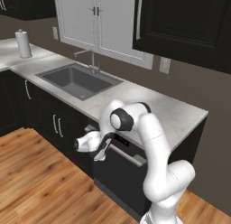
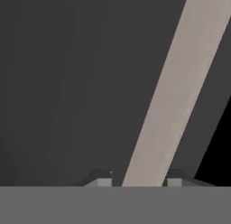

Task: Open the dishwasher door and pull out the top rack.

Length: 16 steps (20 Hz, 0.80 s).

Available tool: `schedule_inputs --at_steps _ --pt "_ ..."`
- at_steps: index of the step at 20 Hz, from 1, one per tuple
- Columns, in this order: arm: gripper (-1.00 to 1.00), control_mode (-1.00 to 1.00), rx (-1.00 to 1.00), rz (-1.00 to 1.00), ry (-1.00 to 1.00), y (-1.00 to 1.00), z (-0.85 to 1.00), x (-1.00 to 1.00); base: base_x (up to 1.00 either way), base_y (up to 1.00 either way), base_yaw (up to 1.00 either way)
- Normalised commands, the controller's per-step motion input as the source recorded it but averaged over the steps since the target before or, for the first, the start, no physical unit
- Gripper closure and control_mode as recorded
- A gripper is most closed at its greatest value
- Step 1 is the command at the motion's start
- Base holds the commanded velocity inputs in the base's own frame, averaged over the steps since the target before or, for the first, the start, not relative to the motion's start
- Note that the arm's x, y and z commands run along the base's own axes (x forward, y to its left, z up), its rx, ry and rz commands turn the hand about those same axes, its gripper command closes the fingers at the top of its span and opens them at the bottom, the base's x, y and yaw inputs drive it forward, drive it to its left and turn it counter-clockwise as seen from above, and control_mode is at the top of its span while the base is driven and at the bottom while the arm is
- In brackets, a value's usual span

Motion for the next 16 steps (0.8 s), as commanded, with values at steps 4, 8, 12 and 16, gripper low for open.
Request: schedule_inputs --at_steps 4,8,12,16 --pt "1.00 -1.00 0.33 0.04 0.31 0.54 -0.48 -0.88 0.00 0.00 0.00" --pt "1.00 -1.00 0.30 0.05 0.35 0.77 -0.60 -0.99 0.00 0.00 0.00" --pt "1.00 -1.00 0.27 0.05 0.40 0.94 -0.75 -1.00 0.00 0.00 0.00" --pt "1.00 -1.00 0.26 0.05 0.41 0.99 -0.89 -0.98 0.00 0.00 0.00"
